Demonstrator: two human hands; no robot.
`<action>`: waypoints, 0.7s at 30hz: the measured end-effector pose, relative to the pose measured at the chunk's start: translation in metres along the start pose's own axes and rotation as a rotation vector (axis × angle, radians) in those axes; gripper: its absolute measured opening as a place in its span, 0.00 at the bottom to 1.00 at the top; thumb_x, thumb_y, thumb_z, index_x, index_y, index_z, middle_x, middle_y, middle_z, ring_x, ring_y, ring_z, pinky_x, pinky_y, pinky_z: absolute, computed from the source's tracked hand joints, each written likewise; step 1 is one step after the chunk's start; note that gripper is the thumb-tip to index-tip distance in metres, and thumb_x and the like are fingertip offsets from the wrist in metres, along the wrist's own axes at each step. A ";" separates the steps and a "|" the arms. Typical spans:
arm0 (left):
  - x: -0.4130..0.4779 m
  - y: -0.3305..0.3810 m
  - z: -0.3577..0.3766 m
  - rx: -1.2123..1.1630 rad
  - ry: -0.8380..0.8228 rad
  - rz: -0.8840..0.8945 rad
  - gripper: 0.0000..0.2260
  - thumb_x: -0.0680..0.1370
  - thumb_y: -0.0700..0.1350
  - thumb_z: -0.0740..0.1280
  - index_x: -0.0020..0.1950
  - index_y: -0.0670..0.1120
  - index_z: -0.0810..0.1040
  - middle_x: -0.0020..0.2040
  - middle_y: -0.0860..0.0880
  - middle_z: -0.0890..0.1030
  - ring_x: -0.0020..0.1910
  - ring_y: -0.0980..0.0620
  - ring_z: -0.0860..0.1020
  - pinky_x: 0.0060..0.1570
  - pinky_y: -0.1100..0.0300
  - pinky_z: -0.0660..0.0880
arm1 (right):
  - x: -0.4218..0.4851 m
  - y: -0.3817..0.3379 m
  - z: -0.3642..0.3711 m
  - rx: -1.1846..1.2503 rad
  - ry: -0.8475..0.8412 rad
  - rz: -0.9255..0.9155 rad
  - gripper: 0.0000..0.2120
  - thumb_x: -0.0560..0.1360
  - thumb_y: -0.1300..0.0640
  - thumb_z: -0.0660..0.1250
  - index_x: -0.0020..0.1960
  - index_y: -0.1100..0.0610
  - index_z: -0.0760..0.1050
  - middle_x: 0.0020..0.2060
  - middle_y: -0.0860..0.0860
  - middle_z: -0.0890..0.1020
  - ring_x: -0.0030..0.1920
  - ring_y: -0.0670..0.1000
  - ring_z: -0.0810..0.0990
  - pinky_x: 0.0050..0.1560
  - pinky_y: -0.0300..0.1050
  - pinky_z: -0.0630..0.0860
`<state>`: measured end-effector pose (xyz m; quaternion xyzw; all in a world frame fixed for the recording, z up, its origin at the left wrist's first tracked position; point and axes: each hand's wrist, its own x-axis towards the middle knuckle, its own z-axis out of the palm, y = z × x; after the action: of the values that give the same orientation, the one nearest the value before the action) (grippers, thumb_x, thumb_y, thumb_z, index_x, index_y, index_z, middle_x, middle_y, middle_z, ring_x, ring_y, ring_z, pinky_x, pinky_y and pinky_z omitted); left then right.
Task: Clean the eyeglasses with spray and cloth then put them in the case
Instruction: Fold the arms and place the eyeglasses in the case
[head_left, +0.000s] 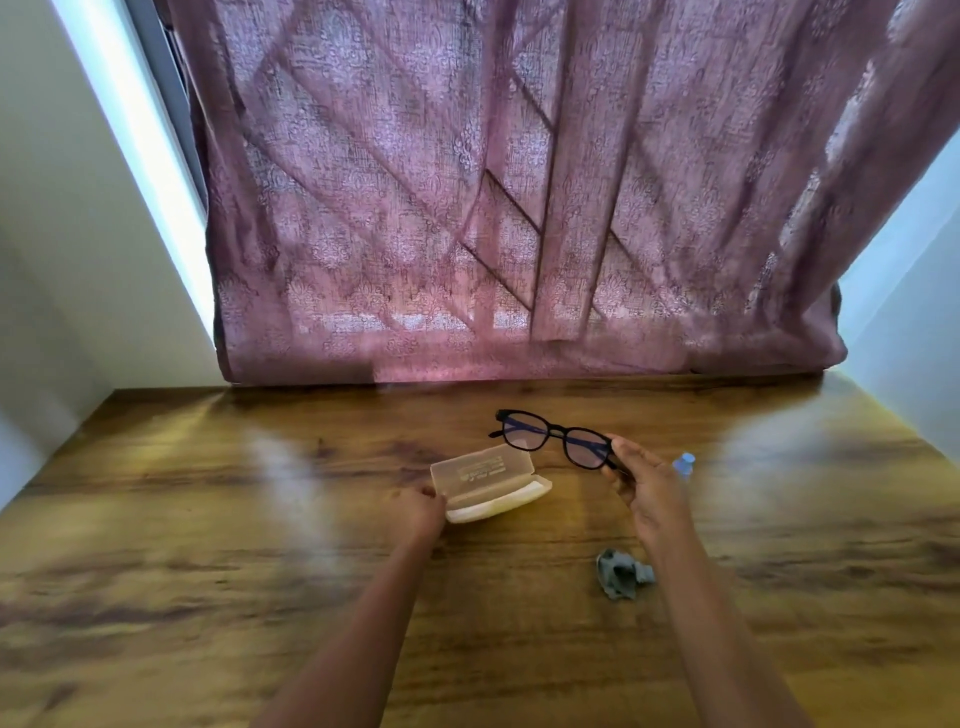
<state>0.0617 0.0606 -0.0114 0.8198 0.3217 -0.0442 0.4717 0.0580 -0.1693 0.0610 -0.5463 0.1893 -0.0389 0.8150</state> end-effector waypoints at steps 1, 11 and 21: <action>0.000 0.001 0.000 0.025 0.012 0.007 0.10 0.77 0.46 0.64 0.57 0.47 0.78 0.45 0.47 0.81 0.37 0.49 0.81 0.39 0.53 0.82 | 0.000 0.002 0.000 0.001 0.002 0.003 0.04 0.74 0.64 0.66 0.44 0.58 0.78 0.28 0.46 0.83 0.27 0.42 0.79 0.29 0.31 0.74; 0.012 0.002 0.011 0.001 0.071 0.112 0.10 0.78 0.42 0.61 0.57 0.46 0.77 0.53 0.46 0.80 0.47 0.48 0.77 0.44 0.55 0.78 | -0.004 0.012 -0.005 0.019 0.050 0.004 0.04 0.74 0.65 0.65 0.44 0.60 0.79 0.33 0.50 0.82 0.29 0.43 0.80 0.30 0.32 0.77; 0.010 -0.015 -0.008 -0.070 -0.022 0.311 0.04 0.77 0.41 0.64 0.51 0.46 0.77 0.47 0.46 0.81 0.43 0.52 0.77 0.32 0.66 0.69 | -0.019 0.043 0.003 -0.121 -0.039 0.064 0.05 0.75 0.63 0.64 0.46 0.60 0.79 0.27 0.47 0.83 0.25 0.39 0.78 0.24 0.29 0.70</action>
<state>0.0595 0.0769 -0.0221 0.8422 0.1871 0.0319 0.5047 0.0349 -0.1445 0.0277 -0.5887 0.1930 0.0092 0.7849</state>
